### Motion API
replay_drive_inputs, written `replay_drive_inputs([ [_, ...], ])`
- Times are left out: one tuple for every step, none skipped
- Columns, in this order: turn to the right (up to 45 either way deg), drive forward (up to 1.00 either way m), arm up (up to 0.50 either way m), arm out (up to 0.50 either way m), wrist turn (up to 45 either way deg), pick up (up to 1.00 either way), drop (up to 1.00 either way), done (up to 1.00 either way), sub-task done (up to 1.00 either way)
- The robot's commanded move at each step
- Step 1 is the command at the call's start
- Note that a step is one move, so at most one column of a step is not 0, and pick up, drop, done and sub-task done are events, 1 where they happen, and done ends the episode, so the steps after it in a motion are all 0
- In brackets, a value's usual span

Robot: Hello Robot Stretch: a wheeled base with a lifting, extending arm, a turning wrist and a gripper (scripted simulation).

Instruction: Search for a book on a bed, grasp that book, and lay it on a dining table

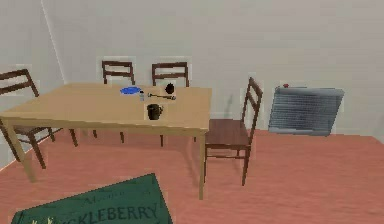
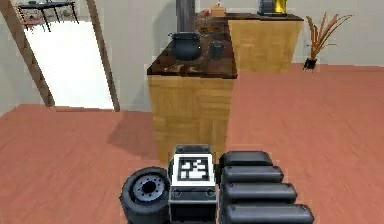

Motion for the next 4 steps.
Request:
replay_drive_inputs([
  [6.0, 0.0, 0.0, 0.0, 0.0, 0.0, 0.0, 0.0, 0.0],
  [0.0, 0.7, 0.0, 0.0, 0.0, 0.0, 0.0, 0.0, 0.0],
  [0.0, 0.3, 0.0, 0.0, 0.0, 0.0, 0.0, 0.0, 0.0],
  [-45.0, 0.0, 0.0, 0.0, 0.0, 0.0, 0.0, 0.0, 0.0],
])
